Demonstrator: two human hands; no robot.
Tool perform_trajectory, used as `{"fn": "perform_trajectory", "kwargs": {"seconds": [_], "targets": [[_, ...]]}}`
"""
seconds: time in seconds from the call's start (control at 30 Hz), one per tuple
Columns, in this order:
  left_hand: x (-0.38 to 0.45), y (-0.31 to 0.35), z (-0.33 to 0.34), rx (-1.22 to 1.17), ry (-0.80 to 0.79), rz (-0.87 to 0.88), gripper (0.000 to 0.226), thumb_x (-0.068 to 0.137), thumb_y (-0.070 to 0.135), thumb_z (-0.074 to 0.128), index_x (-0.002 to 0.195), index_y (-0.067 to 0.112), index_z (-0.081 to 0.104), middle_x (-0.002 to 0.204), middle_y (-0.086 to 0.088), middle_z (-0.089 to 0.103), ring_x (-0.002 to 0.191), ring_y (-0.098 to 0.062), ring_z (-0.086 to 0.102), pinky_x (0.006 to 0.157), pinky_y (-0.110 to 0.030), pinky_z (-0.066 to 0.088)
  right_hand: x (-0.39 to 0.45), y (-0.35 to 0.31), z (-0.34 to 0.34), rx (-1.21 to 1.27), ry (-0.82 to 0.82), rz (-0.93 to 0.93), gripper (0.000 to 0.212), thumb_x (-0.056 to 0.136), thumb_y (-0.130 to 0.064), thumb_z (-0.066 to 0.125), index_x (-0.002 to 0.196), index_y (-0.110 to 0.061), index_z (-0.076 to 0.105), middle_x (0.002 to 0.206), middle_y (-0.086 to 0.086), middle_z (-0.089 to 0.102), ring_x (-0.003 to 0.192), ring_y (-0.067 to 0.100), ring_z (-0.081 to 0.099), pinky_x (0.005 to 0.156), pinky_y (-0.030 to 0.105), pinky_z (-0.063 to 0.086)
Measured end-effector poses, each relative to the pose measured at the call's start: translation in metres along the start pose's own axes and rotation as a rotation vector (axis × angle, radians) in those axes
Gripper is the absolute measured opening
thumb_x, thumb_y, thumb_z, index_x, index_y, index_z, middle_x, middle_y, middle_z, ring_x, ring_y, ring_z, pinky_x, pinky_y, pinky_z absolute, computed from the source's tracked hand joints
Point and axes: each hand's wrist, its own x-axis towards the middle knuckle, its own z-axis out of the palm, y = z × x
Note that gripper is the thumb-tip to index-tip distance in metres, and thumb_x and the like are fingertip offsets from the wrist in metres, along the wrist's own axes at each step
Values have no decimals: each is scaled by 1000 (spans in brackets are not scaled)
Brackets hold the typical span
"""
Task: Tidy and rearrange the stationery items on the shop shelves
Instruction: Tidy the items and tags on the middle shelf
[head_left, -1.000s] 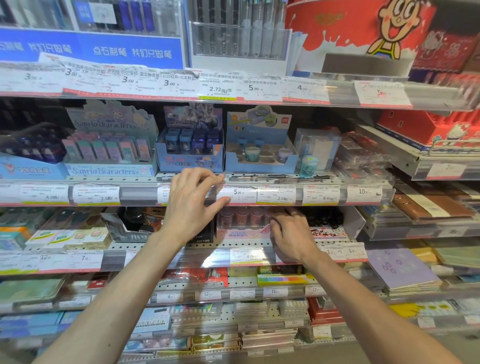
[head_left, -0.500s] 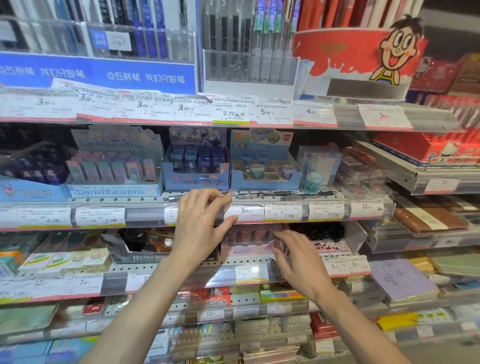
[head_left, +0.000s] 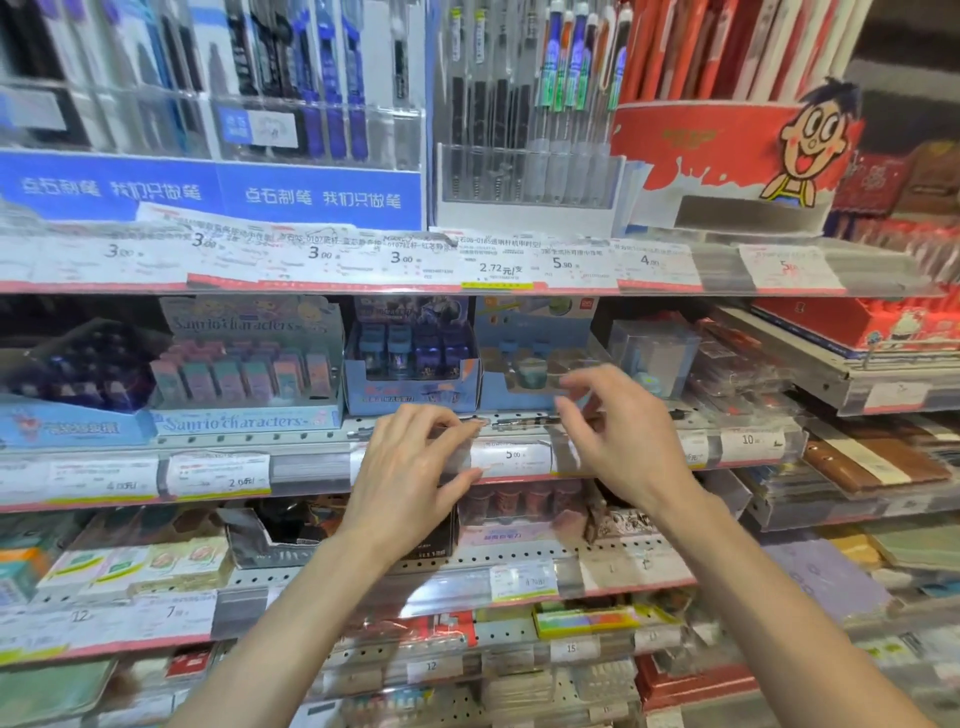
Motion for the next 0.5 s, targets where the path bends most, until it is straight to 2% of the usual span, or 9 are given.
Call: {"fn": "perform_trajectory", "kwargs": {"seconds": [0.13,0.27,0.43,0.5], "targets": [[1,-1,-1,-19,0,-9,49,79,39,79,123,20,67,109,5,59,103,-19,50,86,-31,37,58,9,6,-87,-139,41,26,92,-24,57,114,-19,70,112,7,69,104,28,63,87,35,50],[2,1,-1,-21,-18,-35,50,79,41,79,123,22,67,109,7,58,103,-17,50,87,-31,39,96,7,16,-85,-310,52,29,97,-30,55,122,-21,68,131,3,63,118,27,59,93,32,47],[1,2,0,-16,-34,-54,52,78,42,78,125,24,66,111,8,58,104,-15,50,87,-31,40,111,-5,29,-89,-388,50,37,99,-31,53,135,-25,60,143,4,56,127,29,54,101,34,43],[1,2,0,-12,-40,-58,52,79,43,77,126,24,65,111,9,57,104,-15,50,88,-29,38,115,-7,32,-60,-418,81,36,99,-30,53,133,-28,61,144,3,53,128,29,53,101,34,43]]}}
